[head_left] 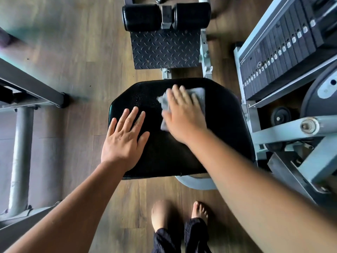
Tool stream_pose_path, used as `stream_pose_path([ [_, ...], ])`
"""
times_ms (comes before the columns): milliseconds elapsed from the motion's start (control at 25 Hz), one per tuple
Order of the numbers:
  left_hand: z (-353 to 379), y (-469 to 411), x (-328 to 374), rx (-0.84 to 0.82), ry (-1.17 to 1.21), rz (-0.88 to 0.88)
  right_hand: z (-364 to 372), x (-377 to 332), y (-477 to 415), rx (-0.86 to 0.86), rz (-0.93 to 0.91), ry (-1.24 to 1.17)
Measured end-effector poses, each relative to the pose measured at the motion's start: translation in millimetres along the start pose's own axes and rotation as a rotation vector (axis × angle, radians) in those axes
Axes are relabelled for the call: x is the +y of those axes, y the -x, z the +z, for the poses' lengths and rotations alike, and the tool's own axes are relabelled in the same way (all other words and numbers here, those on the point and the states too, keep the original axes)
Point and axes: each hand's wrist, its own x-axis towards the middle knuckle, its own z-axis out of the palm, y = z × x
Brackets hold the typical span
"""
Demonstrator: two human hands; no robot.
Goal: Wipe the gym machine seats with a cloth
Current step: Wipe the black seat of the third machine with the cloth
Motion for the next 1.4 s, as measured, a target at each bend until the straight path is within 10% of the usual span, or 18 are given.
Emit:
stream_pose_path([
  [200, -1, 1, 0, -0.002, 0.013, -0.002, 1, 49, 100, -0.037, -0.248, 0.04],
  [440, -1, 1, 1, 0.0, -0.004, -0.008, -17, 87, -24, -0.023, 0.14, -0.001],
  [680, -3, 1, 2, -0.019, -0.01, 0.0, 1, 66, 131, -0.057, -0.181, 0.054],
  [960, -2, 0, 1, -0.012, 0.005, 0.002, -10, 38, -34, -0.054, 0.111, -0.021],
  [1240, -9, 21, -16, 0.03, 0.1, -0.135, 16, -19, 100, -0.111, -0.394, 0.028],
  [1400, -6, 47, -27, 0.024, 0.129, -0.205, 1, -16, -6, -0.1, -0.308, 0.042],
])
